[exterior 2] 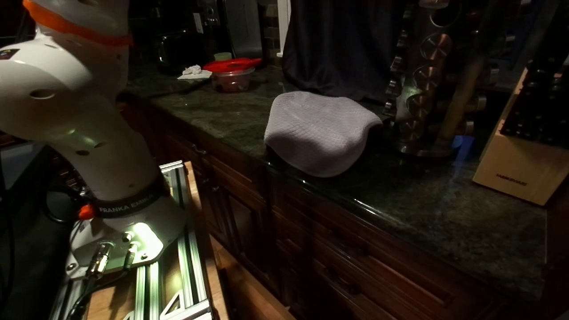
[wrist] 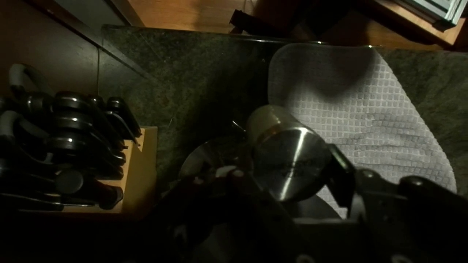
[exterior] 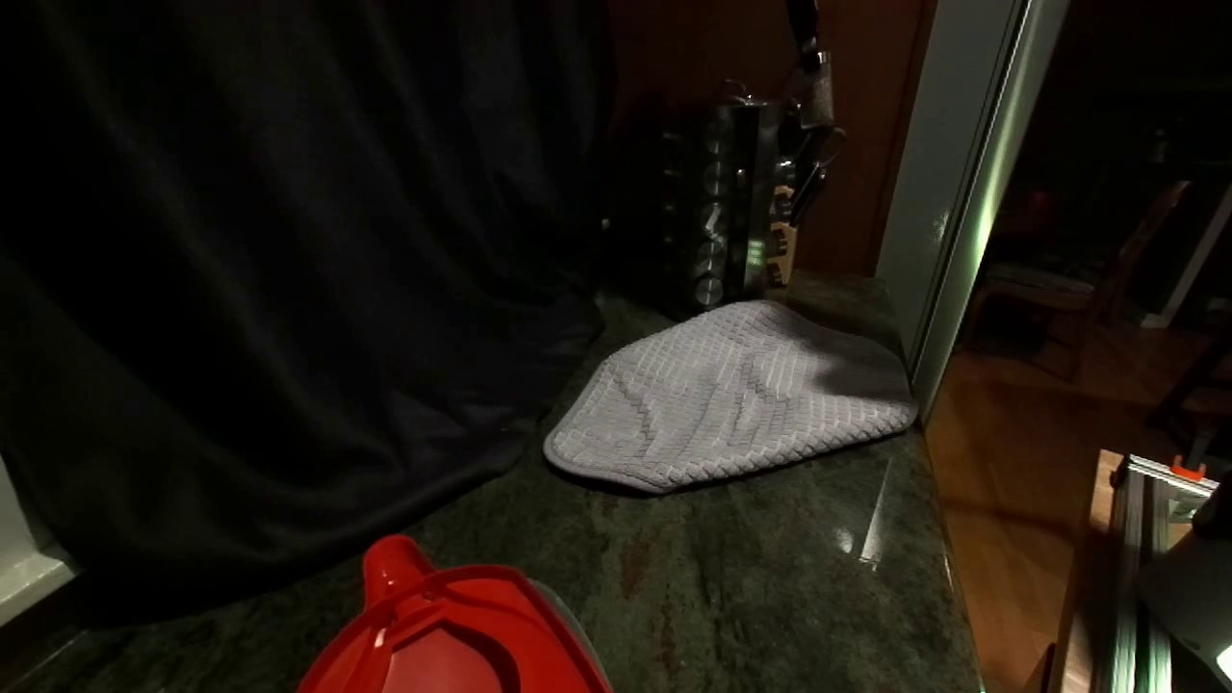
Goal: Remove one glass jar from the stand on the right and put it on the countertop.
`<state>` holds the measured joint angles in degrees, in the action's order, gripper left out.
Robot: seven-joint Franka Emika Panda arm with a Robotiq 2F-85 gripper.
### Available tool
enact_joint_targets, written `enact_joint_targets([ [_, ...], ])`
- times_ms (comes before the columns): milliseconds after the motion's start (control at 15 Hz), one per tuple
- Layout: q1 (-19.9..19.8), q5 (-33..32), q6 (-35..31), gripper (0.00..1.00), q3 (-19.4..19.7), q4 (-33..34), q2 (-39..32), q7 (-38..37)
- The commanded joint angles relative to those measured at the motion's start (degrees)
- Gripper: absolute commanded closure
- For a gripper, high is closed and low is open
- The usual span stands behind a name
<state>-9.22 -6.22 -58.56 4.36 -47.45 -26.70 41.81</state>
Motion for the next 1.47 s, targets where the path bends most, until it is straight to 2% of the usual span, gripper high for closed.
enact_joint_targets([
  [0,-1.30,-2.82,-5.69,0.75,0.42,-13.16,8.35,6.32],
  [333,-4.26,-1.02,-19.19,0.75,0.27,-25.45,16.26,13.08],
  [467,-5.41,1.30,-26.62,0.75,0.21,-30.68,19.47,16.11],
  [733,-6.88,6.74,-34.86,0.75,0.68,-41.61,25.96,22.65],
  [933,-7.25,8.62,-37.85,0.75,1.04,-49.85,31.05,26.20],
  [1000,-5.47,8.85,-38.45,0.75,3.09,-52.44,32.69,26.67],
  [1067,-5.15,8.44,-38.85,0.75,3.55,-55.28,34.37,26.47],
  [1267,-4.22,7.49,-36.25,0.75,5.08,-63.82,39.30,25.23],
  [1333,-3.64,6.98,-35.79,0.50,5.35,-55.64,33.62,24.92],
  [1400,-3.39,6.94,-35.81,0.50,5.78,-58.45,35.12,24.88],
])
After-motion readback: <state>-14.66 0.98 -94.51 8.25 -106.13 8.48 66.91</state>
